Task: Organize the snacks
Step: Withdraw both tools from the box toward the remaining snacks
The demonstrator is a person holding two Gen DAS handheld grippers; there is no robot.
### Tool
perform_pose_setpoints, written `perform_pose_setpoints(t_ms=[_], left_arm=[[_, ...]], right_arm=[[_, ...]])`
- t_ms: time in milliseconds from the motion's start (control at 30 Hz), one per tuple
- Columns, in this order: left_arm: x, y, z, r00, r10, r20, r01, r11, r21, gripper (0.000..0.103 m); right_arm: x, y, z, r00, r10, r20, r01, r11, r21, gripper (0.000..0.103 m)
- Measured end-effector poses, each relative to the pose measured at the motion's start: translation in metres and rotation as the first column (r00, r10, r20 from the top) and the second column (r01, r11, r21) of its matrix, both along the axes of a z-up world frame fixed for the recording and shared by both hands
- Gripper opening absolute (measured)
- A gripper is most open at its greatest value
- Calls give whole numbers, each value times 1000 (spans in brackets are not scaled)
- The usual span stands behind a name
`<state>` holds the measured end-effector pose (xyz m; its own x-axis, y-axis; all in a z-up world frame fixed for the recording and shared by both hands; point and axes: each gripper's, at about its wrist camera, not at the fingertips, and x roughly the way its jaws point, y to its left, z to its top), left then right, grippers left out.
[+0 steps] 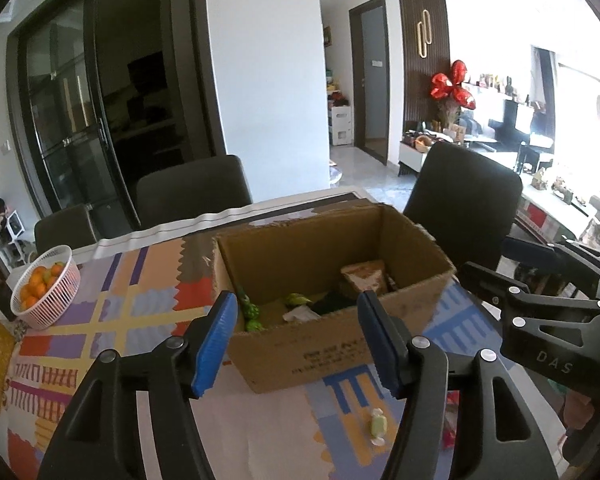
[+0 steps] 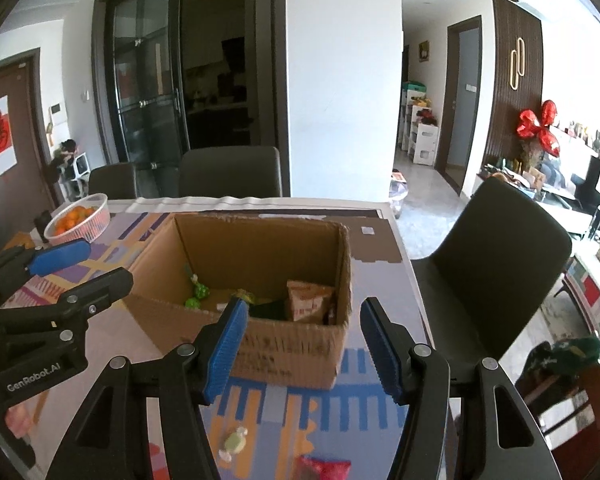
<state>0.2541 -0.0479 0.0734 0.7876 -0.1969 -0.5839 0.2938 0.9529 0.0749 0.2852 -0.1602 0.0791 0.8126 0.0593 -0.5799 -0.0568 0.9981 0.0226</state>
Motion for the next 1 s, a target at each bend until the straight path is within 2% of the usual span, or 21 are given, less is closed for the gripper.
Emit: perform_pose_setpoints(t_ms=[433, 1000], left_arm=[[-46, -16, -28, 998, -58, -6, 58, 998, 36, 62], [-61, -34, -98, 983, -124, -133, 133, 989, 67, 62]], right_arm=[[-54, -11, -22, 998, -56, -12, 56, 998, 6, 60], [-76, -15, -94, 980, -67, -187, 77, 996, 45, 60]])
